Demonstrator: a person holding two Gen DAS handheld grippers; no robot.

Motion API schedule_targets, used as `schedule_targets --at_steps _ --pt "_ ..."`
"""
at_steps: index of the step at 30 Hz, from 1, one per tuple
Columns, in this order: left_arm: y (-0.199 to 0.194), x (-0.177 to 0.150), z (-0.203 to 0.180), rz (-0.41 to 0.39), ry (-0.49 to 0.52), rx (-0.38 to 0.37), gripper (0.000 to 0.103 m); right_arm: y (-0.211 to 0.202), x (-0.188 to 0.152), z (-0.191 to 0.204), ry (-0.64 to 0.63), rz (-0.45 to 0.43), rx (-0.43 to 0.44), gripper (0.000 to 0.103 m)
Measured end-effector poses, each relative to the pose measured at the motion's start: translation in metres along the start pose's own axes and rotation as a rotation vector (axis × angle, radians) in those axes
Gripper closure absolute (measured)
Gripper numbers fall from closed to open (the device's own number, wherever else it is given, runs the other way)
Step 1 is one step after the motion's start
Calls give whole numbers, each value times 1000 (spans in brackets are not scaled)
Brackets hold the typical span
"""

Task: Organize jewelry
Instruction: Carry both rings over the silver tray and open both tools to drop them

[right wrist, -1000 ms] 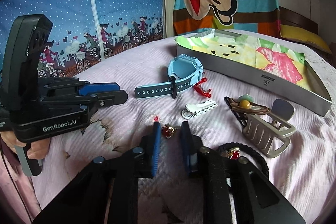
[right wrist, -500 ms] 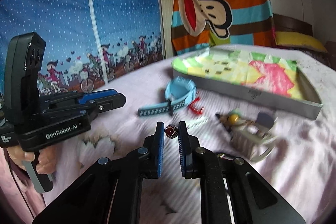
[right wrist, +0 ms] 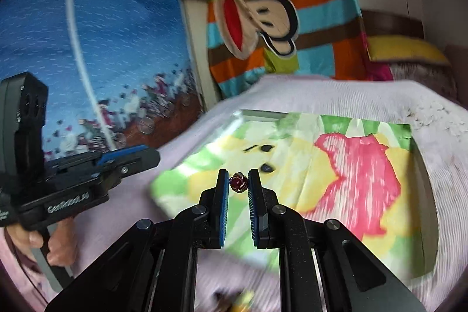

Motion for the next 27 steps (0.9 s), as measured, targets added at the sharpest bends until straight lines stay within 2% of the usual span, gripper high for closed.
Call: schedule_targets --at_steps 3,6,10,16,18,21,24,25,27 --pt "41 9 11 62 -31 7 83 45 11 -24 50 77 -17 91" --pt "77 13 18 122 -52 7 83 74 7 -38 79 153 -35 91" --pt "107 5 15 215 -22 40 83 107 -4 -46 66 270 -63 91" --pt "132 -7 13 314 18 77 83 129 -20 -44 48 367 -80 91" --pt "137 -12 14 348 19 83 83 131 -21 -46 50 372 -76 90" --pt "137 -13 12 350 25 78 83 133 -23 -45 64 379 -66 90" --pt "130 -12 15 351 -15 51 83 125 -24 -49 94 360 -52 89" --pt "128 -12 16 348 -23 50 82 119 -24 -56 103 348 -49 88" --pt "123 -10 20 335 -30 56 79 105 -24 -58 117 302 -56 75"
Point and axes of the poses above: each gripper's, at about its wrist camera, not at the fingertips, and y roughly the way its jaws point, z to its left, x to its top, the point moved 1 cm from there along y, roughly the way its jaws point, and after that the axes turned 8 degrees about -z, right-handed, at the moved point
